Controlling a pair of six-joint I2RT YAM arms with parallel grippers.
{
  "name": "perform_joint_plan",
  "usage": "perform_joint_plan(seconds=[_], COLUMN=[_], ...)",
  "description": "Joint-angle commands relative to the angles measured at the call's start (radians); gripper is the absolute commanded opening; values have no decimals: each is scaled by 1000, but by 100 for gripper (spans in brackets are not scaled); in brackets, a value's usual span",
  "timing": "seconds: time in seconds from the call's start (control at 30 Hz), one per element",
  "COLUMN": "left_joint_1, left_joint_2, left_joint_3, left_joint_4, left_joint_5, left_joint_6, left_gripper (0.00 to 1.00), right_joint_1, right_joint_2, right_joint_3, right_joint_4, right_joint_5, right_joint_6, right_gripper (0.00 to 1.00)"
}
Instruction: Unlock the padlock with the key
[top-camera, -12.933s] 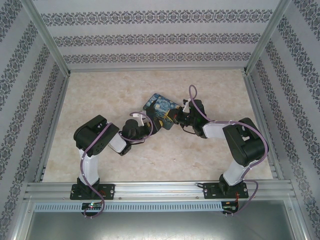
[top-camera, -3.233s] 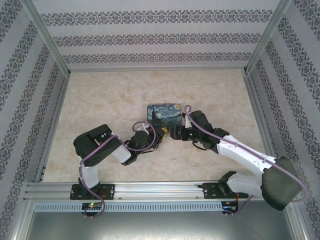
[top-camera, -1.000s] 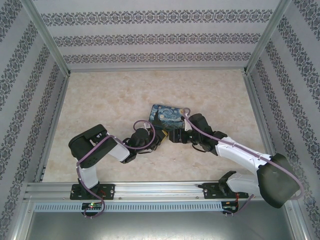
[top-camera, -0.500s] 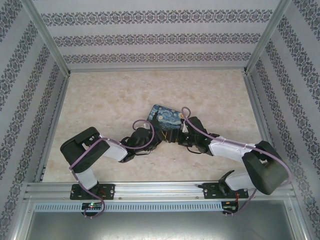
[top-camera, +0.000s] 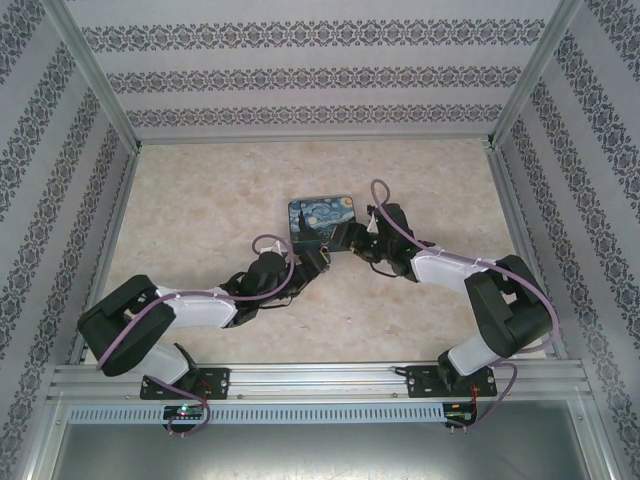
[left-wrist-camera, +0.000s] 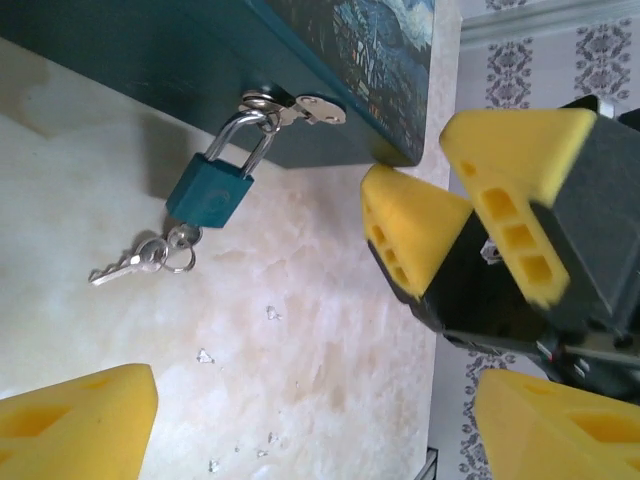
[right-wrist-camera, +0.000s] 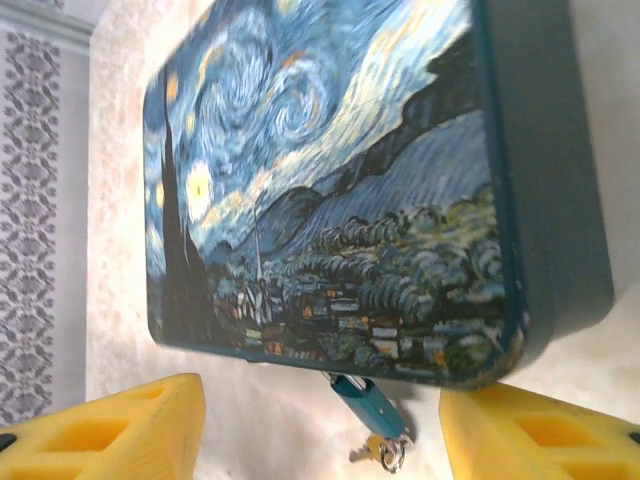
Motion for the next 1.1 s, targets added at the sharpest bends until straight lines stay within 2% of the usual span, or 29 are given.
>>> perform_joint_plan(seconds=[0.0, 0.2, 0.33, 0.47, 0.7, 1.07], left_joint_1=[24, 159, 246, 292, 330, 346], left_joint_2=[-61, -108, -69, 5, 124, 199], left_joint_3=[62, 195, 330, 469, 596, 636], left_joint_4=[-195, -453, -641, -792, -891, -917], left_joint_5=[-35, 42, 89, 85, 84, 80], left_joint_6=[87, 223, 348, 465, 555, 601], left_gripper=[85, 89, 90, 90, 90, 90], right_joint_1=[-8, 10, 22, 47, 80, 105], right_joint_2=[1, -54, -39, 11, 103, 182], right_joint_3=[34, -44, -77, -62, -18, 35], right_joint_4=[28, -18, -22, -33, -29, -10], right_joint_5=[-65, -76, -56, -33, -18, -12], right_joint_6=[-26, -155, -213, -253, -275, -263], right_gripper=[61, 56, 51, 48, 45, 44])
